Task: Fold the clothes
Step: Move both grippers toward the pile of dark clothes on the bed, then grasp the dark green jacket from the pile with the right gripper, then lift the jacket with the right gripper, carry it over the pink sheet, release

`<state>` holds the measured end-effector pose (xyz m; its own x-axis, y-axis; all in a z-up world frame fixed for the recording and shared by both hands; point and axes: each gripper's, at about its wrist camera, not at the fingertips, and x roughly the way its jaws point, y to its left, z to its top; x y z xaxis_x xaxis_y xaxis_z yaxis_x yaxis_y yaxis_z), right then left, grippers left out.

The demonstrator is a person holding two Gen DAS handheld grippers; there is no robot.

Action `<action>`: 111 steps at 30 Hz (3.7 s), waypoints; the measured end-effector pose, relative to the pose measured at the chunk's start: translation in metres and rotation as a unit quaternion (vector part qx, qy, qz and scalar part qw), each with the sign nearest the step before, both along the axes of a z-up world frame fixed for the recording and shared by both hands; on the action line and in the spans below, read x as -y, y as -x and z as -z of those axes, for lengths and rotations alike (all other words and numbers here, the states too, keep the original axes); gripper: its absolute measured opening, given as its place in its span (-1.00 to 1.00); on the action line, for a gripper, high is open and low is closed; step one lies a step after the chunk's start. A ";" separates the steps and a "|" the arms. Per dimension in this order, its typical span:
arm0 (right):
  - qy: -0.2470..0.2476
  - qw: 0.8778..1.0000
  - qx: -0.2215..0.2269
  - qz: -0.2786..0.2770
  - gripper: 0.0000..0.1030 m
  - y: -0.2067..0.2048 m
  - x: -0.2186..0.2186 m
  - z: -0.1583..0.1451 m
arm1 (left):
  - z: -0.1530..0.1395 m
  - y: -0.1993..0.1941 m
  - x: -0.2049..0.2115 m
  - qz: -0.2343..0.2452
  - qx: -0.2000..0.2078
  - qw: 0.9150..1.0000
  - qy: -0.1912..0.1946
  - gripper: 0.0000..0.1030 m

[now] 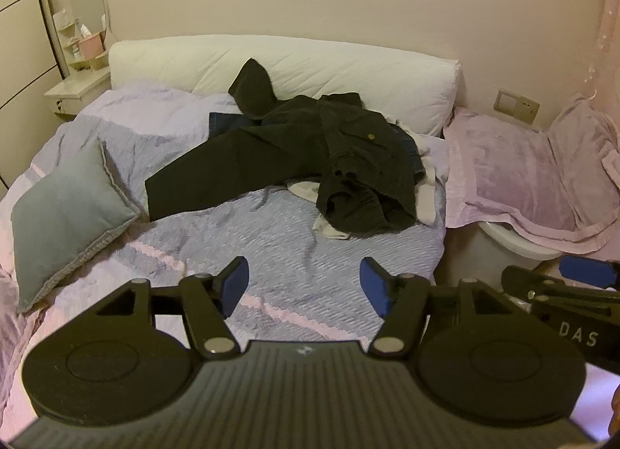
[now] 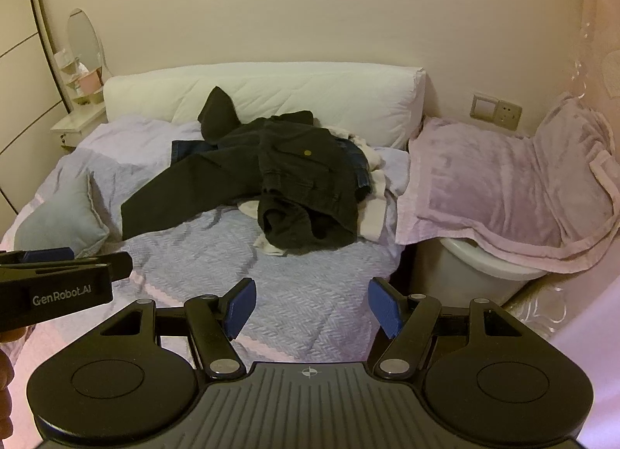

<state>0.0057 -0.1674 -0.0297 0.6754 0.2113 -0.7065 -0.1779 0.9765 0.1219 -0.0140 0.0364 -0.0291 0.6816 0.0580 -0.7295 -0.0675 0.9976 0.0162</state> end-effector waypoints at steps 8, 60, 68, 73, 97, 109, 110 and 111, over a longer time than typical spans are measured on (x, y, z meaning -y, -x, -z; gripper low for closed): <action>0.016 1.000 -0.003 0.004 0.31 -0.005 -0.020 -0.004 | 0.005 0.002 -0.025 -0.010 -0.015 1.000 0.015 0.17; 0.032 0.999 -0.022 -0.027 0.31 -0.109 -0.020 0.051 | 0.053 -0.105 -0.067 -0.052 -0.090 0.994 0.045 0.16; 0.074 0.995 -0.030 -0.063 0.31 -0.162 -0.025 0.097 | 0.075 -0.168 -0.075 -0.062 -0.102 0.992 0.038 0.16; 0.096 0.991 -0.035 -0.088 0.31 -0.195 -0.033 0.125 | 0.093 -0.200 -0.082 -0.074 -0.113 0.990 0.036 0.16; 0.226 0.952 0.020 -0.203 0.31 -0.320 -0.116 0.241 | 0.167 -0.299 -0.115 -0.111 -0.173 0.978 0.034 0.15; 0.189 0.952 0.069 -0.230 -0.33 -0.356 -0.094 0.234 | 0.188 -0.327 -0.134 -0.148 -0.182 0.970 0.061 0.15; 0.170 0.957 0.067 -0.225 -0.40 -0.357 -0.087 0.223 | 0.185 -0.327 -0.135 -0.149 -0.180 0.970 0.062 0.15; 0.152 0.961 0.064 -0.220 -0.42 -0.358 -0.079 0.212 | 0.182 -0.326 -0.135 -0.151 -0.176 0.971 0.062 0.15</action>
<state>0.3633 -0.0886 -0.2420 0.6536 0.2940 -0.6974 -0.5771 0.7898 -0.2078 0.3121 0.1719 -0.2113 0.3536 0.1132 -0.9285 -0.3690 0.9290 -0.0273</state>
